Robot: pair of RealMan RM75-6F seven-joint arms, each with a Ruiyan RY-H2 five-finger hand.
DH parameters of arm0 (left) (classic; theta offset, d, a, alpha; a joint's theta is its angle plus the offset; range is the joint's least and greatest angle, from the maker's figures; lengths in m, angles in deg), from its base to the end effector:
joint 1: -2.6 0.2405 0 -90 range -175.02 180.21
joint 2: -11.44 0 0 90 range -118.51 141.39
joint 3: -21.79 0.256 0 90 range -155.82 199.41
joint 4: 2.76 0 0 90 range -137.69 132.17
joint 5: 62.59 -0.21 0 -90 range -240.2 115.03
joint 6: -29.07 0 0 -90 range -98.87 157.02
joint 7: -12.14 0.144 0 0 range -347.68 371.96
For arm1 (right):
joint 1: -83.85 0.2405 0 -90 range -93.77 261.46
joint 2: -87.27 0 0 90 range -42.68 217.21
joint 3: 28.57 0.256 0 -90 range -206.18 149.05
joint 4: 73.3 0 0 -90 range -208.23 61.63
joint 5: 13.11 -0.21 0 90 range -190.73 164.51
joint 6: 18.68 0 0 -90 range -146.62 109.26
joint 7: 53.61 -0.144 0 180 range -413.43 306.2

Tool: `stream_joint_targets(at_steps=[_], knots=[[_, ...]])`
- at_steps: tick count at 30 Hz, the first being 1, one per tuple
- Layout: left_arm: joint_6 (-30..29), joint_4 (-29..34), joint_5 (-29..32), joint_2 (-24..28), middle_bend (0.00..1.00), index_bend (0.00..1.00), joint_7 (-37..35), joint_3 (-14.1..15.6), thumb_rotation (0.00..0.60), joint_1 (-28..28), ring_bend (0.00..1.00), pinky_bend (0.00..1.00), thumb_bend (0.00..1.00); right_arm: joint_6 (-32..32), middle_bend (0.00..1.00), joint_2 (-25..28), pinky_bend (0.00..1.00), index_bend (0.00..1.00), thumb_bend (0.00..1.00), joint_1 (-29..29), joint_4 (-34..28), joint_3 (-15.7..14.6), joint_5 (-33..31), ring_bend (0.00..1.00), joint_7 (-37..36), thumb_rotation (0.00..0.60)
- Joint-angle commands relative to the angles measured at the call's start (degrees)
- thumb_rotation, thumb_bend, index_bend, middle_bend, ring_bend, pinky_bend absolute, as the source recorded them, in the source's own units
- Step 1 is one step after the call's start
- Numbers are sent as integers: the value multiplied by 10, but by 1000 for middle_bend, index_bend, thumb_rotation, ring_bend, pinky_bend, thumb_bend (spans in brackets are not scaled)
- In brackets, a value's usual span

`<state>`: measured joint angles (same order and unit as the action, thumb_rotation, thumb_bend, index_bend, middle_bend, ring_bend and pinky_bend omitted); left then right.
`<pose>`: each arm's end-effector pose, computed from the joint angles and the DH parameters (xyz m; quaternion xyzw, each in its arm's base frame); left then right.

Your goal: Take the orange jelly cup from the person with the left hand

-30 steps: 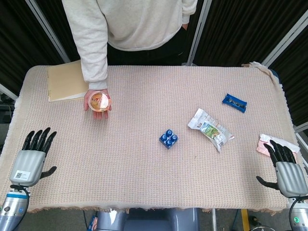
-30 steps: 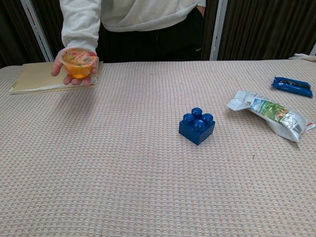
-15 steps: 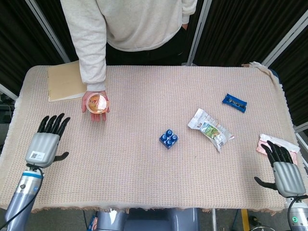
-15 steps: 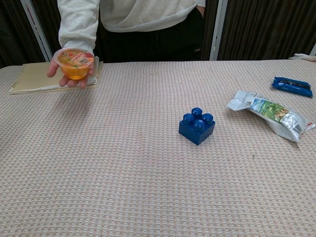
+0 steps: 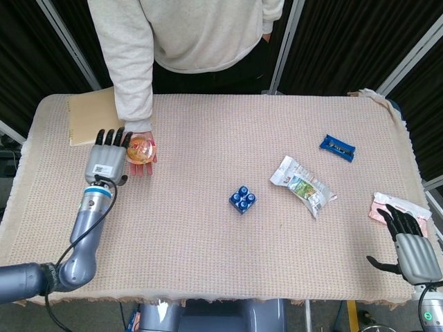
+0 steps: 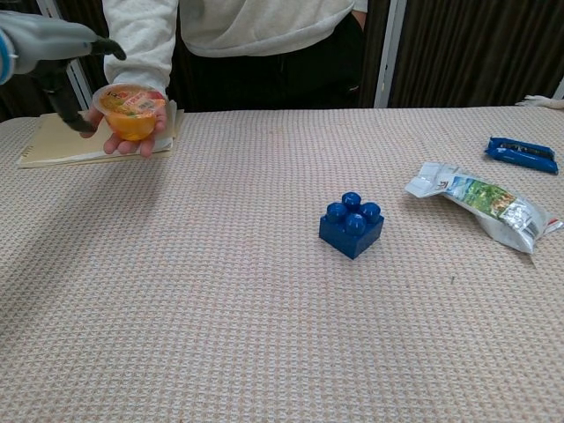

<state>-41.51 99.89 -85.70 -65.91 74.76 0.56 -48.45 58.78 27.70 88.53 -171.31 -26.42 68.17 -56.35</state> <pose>-0.1131 0.3796 0.0760 -0.6849 -0.3386 -0.2203 0.6063 -0.3166 -0.1743 0.1599 0.5808 -0.4682 0.3516 0.5656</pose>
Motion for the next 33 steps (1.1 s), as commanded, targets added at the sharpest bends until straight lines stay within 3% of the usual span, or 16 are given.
stream_joint_targets(at_steps=[1,8,12,20,23,28,33], knots=[[-4,-46,34,-40,0,37,18,-21,600,-44,0,4,271,-5,0,1,0,93,73,1,1,1,-4,0,-6,600],[1,-109,105,-80,0,76,51,-36,600,-97,0,37,274,-5,0,3,0,93,72,1,0,2,-7,0,-10,600],[-6,-135,153,-98,0,139,76,-40,600,-124,0,115,304,-7,0,4,0,93,73,1,0,3,-11,0,-12,600],[-21,-178,172,-129,61,198,78,-37,600,-147,91,212,320,-7,0,5,0,95,74,1,-3,2,-11,0,-12,600],[-23,-191,168,-137,194,326,75,-34,600,-150,206,308,390,-7,0,6,0,99,73,1,-3,2,-12,0,-11,600],[-27,-204,138,-153,440,635,48,-21,600,-147,420,479,527,-8,0,6,0,134,74,1,-3,3,-15,0,-12,600],[-32,-203,104,-158,544,767,26,-6,600,-137,504,553,626,-5,0,6,0,134,72,0,-3,3,-14,0,-11,600]])
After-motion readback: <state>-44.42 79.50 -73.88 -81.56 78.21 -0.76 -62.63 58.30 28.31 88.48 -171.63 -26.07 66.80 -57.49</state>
